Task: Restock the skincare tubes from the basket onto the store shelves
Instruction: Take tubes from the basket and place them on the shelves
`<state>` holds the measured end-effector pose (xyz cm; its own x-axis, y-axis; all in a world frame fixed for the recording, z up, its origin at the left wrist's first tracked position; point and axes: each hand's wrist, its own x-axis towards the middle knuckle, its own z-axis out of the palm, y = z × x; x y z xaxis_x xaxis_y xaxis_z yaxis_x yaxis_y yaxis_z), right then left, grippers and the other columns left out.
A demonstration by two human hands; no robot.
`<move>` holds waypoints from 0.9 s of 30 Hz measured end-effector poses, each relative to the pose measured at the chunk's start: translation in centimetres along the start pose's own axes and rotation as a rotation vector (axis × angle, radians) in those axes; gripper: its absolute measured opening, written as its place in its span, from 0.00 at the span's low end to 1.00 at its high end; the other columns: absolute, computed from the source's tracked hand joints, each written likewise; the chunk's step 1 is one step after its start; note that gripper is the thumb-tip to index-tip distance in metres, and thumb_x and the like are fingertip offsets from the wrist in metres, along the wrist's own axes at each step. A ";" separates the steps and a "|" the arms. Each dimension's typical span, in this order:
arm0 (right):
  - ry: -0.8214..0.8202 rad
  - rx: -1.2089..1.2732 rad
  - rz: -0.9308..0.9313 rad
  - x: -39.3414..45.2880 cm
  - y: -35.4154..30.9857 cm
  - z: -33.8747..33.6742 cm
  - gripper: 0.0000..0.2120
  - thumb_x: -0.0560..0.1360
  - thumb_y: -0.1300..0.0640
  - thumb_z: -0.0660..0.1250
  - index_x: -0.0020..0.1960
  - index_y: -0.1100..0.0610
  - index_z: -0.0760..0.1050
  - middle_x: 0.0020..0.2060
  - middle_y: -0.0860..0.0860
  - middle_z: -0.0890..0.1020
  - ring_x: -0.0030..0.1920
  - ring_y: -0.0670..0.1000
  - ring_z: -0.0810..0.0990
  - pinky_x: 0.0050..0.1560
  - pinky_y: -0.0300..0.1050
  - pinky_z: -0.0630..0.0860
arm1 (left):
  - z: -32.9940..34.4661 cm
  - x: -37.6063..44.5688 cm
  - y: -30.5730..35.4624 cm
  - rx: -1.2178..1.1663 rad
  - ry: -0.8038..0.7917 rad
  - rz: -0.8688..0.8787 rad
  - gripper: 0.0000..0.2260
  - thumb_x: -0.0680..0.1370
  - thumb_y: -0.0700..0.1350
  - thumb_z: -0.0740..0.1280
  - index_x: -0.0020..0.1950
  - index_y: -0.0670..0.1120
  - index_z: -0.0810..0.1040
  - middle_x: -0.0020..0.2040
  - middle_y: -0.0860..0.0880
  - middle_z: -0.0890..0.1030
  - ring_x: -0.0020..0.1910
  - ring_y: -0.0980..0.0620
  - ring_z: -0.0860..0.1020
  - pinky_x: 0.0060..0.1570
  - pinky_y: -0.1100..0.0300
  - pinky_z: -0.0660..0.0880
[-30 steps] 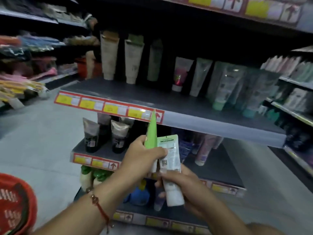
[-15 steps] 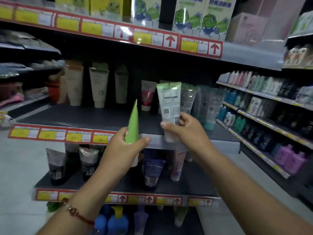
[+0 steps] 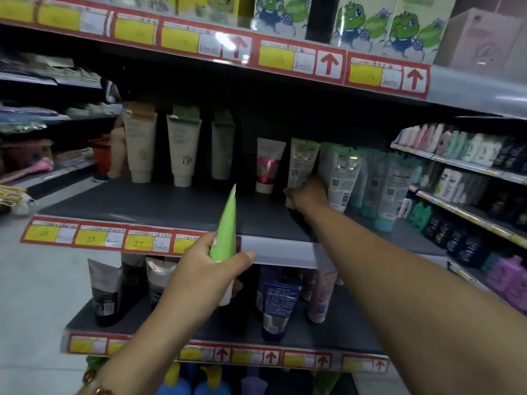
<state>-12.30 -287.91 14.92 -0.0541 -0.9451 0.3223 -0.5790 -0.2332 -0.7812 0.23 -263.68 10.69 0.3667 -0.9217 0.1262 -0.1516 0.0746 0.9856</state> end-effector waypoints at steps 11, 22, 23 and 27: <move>-0.276 0.226 0.055 -11.5 -4.3 -5.0 0.17 0.76 0.53 0.69 0.62 0.55 0.73 0.61 0.50 0.77 0.49 0.46 0.76 0.50 0.40 0.70 | 0.8 0.3 -0.3 -0.272 -0.096 -0.099 0.11 0.74 0.45 0.73 0.55 0.45 0.78 0.36 0.46 0.79 0.32 0.48 0.79 0.35 0.54 0.80; -0.673 0.663 0.128 -23.7 1.3 -5.6 0.10 0.79 0.52 0.65 0.55 0.55 0.80 0.39 0.54 0.82 0.36 0.49 0.79 0.35 0.43 0.75 | 2.4 -3.7 -1.5 -0.275 -0.515 -0.083 0.13 0.70 0.41 0.69 0.54 0.42 0.80 0.38 0.44 0.82 0.35 0.51 0.80 0.34 0.59 0.77; -0.686 0.688 0.153 -23.9 1.8 -5.7 0.09 0.78 0.54 0.65 0.55 0.57 0.80 0.39 0.53 0.82 0.36 0.49 0.79 0.32 0.42 0.74 | 2.6 -4.0 -1.9 -0.264 -0.551 -0.111 0.12 0.71 0.39 0.69 0.54 0.42 0.80 0.39 0.44 0.82 0.34 0.51 0.80 0.34 0.59 0.77; -0.771 0.630 0.186 -24.7 5.6 -5.5 0.11 0.73 0.58 0.73 0.54 0.57 0.79 0.44 0.52 0.85 0.44 0.48 0.83 0.39 0.40 0.77 | 3.7 -5.1 -4.8 -0.048 -0.631 -0.136 0.07 0.73 0.37 0.70 0.48 0.47 0.84 0.44 0.47 0.86 0.45 0.49 0.84 0.47 0.56 0.80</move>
<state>-18.69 -264.56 5.51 0.5691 -0.8171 -0.0925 -0.0683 0.0651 -0.9955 -4.26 -260.72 4.86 -0.2329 -0.9696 -0.0758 -0.0949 -0.0549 0.9940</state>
